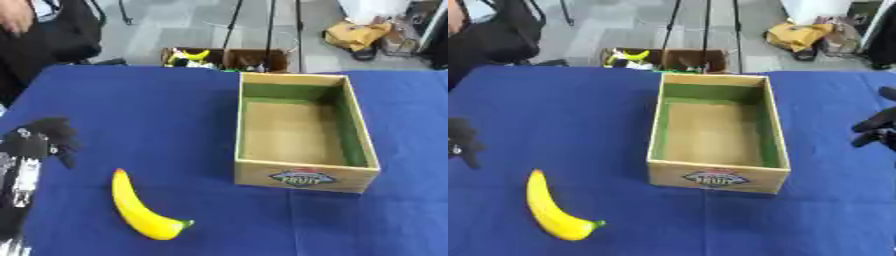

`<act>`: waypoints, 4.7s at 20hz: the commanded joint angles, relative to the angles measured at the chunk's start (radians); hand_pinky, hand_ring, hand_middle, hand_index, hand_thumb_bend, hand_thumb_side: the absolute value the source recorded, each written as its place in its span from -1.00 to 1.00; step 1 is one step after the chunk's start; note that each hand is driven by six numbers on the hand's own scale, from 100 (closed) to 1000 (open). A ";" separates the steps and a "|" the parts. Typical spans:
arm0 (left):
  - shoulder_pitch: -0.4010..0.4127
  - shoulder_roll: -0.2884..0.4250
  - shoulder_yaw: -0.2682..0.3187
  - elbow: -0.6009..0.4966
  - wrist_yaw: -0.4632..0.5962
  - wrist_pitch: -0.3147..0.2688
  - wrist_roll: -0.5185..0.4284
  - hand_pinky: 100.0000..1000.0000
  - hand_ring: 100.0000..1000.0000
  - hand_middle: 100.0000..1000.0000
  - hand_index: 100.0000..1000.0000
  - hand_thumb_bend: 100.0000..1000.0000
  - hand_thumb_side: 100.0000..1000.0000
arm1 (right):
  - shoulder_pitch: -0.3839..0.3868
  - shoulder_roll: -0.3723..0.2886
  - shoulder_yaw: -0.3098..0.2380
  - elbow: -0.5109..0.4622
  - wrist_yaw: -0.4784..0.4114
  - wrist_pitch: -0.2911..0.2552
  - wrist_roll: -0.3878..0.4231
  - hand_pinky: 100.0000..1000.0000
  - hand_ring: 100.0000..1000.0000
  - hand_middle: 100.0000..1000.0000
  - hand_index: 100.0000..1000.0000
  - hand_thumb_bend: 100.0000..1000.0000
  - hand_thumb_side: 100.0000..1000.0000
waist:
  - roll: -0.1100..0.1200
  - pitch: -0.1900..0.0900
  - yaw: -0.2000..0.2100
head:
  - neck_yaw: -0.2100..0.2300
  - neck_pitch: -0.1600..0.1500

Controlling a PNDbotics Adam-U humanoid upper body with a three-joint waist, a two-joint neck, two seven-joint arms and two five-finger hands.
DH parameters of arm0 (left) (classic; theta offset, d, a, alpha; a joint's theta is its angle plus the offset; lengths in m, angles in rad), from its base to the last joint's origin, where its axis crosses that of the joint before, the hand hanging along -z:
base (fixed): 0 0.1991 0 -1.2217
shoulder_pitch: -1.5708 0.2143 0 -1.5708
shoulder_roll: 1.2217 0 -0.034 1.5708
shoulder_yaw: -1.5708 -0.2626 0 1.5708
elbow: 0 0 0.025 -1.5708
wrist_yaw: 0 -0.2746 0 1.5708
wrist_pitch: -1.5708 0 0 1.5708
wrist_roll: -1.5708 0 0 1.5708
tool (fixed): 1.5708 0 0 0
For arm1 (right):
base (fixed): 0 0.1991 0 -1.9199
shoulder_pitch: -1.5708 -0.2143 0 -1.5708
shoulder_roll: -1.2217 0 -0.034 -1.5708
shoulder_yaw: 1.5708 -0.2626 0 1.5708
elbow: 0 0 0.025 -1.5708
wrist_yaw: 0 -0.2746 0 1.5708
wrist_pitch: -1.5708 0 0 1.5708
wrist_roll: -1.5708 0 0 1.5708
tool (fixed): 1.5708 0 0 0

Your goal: Pick up objects on the table and place them in the box.

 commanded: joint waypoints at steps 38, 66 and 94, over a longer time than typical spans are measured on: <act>-0.027 0.782 -0.301 -0.020 -0.369 -0.016 -0.260 0.36 0.67 0.76 0.87 -0.14 0.67 | -0.005 -0.037 0.010 -0.004 0.007 -0.005 0.013 -0.34 -0.09 -0.25 0.48 -1.00 0.90 | 0.017 -0.016 -0.036 | 0.004 0.005; -0.185 0.877 -0.463 -0.020 -0.443 -0.083 -0.266 0.16 0.46 0.56 0.68 -0.91 0.10 | 0.001 -0.046 0.016 0.003 0.006 -0.007 0.029 -0.34 -0.09 -0.25 0.49 -1.00 0.88 | 0.031 -0.008 -0.057 | 0.019 -0.001; -0.202 0.870 -0.524 -0.020 -0.458 -0.058 -0.429 0.17 0.46 0.50 0.69 -0.83 0.11 | -0.001 -0.046 0.016 0.005 0.006 -0.009 0.031 -0.34 -0.09 -0.26 0.49 -1.00 0.86 | 0.031 0.002 -0.067 | 0.027 -0.017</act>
